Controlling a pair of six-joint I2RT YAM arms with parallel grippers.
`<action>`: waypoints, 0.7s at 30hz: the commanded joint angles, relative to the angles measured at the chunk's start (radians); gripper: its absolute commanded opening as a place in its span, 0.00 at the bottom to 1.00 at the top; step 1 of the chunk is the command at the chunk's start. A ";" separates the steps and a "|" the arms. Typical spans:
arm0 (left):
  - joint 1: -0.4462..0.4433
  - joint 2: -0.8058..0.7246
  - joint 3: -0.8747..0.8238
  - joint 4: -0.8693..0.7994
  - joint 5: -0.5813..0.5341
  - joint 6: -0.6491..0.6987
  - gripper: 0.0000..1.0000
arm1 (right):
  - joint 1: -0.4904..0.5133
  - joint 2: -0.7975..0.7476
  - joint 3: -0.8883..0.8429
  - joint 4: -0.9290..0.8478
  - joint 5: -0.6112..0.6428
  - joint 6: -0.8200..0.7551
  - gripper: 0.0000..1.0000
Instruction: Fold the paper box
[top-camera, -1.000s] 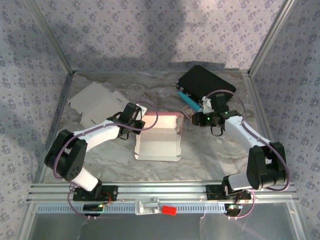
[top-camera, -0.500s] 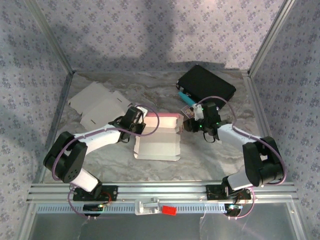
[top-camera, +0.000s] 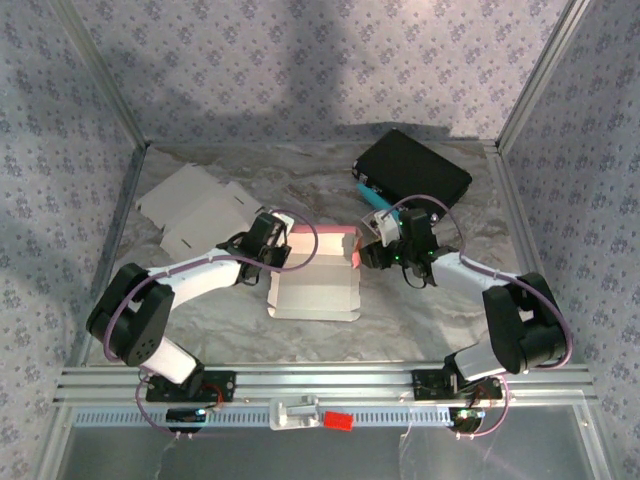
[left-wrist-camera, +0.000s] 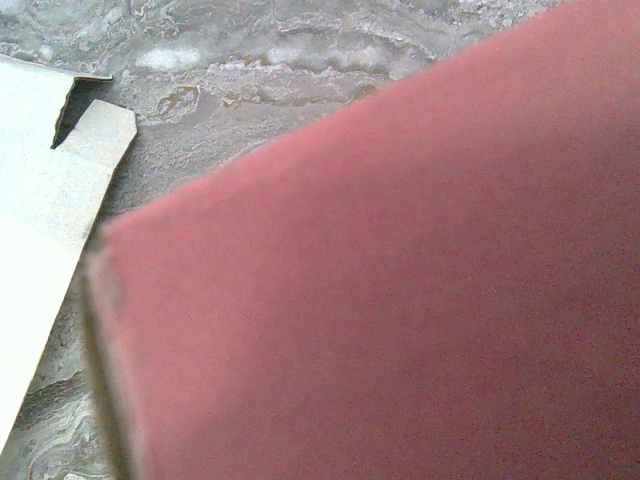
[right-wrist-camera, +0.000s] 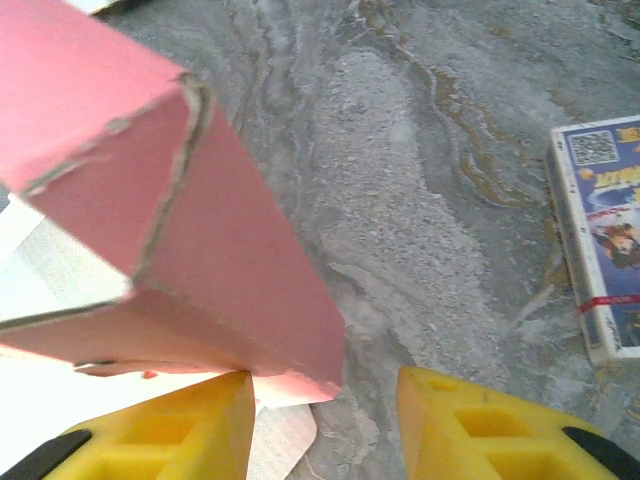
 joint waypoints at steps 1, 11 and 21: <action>0.000 0.011 0.029 -0.041 -0.014 -0.005 0.00 | 0.026 0.013 0.013 0.014 -0.014 -0.052 0.43; -0.001 0.006 0.024 -0.038 -0.012 -0.005 0.00 | 0.056 0.040 0.039 0.043 0.050 -0.067 0.41; -0.001 0.010 0.031 -0.041 -0.008 0.002 0.00 | 0.110 0.074 0.079 0.076 0.113 -0.064 0.32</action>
